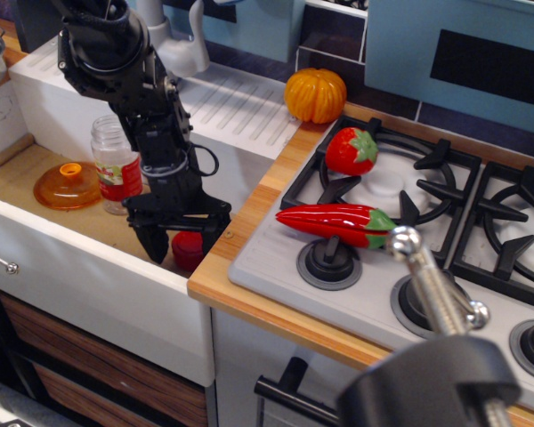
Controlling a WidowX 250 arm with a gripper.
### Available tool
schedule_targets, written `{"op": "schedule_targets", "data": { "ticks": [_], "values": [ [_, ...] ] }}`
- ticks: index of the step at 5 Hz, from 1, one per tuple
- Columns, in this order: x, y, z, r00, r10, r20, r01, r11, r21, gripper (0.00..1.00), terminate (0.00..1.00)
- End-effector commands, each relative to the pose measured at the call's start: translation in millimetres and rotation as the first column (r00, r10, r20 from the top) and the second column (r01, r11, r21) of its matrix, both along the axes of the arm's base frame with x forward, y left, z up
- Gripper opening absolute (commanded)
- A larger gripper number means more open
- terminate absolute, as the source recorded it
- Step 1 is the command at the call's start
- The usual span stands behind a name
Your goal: Put cap on container
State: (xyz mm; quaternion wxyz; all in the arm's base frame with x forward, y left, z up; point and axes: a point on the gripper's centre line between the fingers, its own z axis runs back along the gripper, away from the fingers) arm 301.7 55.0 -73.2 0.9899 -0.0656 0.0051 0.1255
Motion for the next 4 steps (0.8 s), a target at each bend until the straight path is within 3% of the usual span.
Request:
{"op": "schedule_targets", "data": {
  "ticks": [1, 3, 4],
  "values": [
    [23, -4, 12, 0.995, 0.008, 0.104, -0.014, 0.998, 0.058, 1.0, 0.0],
    [37, -16, 1, 0.99, 0.041, 0.139, -0.054, 0.994, 0.09, 1.0, 0.0],
    [36, -14, 1, 0.992, 0.035, 0.122, -0.049, 0.993, 0.11, 0.0, 0.0]
  ]
}}
